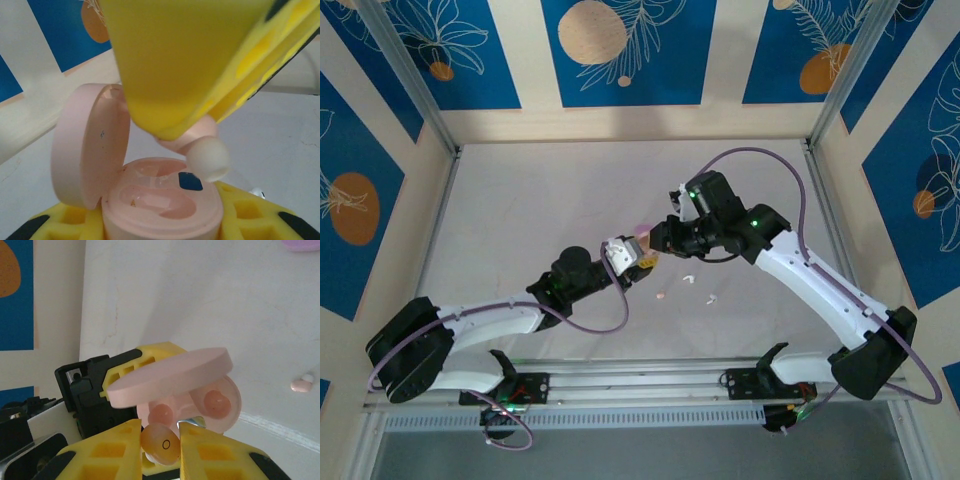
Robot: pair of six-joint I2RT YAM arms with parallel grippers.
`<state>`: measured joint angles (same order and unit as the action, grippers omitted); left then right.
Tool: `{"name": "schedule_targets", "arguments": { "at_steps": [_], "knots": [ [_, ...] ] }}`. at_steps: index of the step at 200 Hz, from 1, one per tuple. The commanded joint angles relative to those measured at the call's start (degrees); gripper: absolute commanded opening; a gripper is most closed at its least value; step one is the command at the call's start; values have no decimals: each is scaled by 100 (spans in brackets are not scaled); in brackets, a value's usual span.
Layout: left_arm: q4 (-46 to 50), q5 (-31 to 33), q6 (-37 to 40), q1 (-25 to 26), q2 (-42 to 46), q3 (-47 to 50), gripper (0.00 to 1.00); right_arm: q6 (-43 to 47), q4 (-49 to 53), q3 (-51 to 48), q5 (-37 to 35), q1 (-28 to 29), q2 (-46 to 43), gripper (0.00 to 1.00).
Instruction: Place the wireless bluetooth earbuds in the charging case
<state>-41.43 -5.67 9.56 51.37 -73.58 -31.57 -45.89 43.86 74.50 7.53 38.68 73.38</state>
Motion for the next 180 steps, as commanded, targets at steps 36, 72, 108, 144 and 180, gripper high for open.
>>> {"name": "schedule_targets", "arguments": {
  "at_steps": [36,72,108,144,180],
  "knots": [
    [-304,48,45,118,33,-203,30,-144,-70,58,-170,50,174,22],
    [-331,66,37,136,27,-221,30,-154,-108,50,-142,83,203,22],
    [-353,100,29,145,10,-244,30,-126,-66,107,-123,130,272,22],
    [-410,101,-3,145,-11,-244,30,-145,-108,134,-133,175,318,22],
    [-518,150,-91,149,1,-206,30,-179,-52,170,-380,244,340,23]
  ]
}}
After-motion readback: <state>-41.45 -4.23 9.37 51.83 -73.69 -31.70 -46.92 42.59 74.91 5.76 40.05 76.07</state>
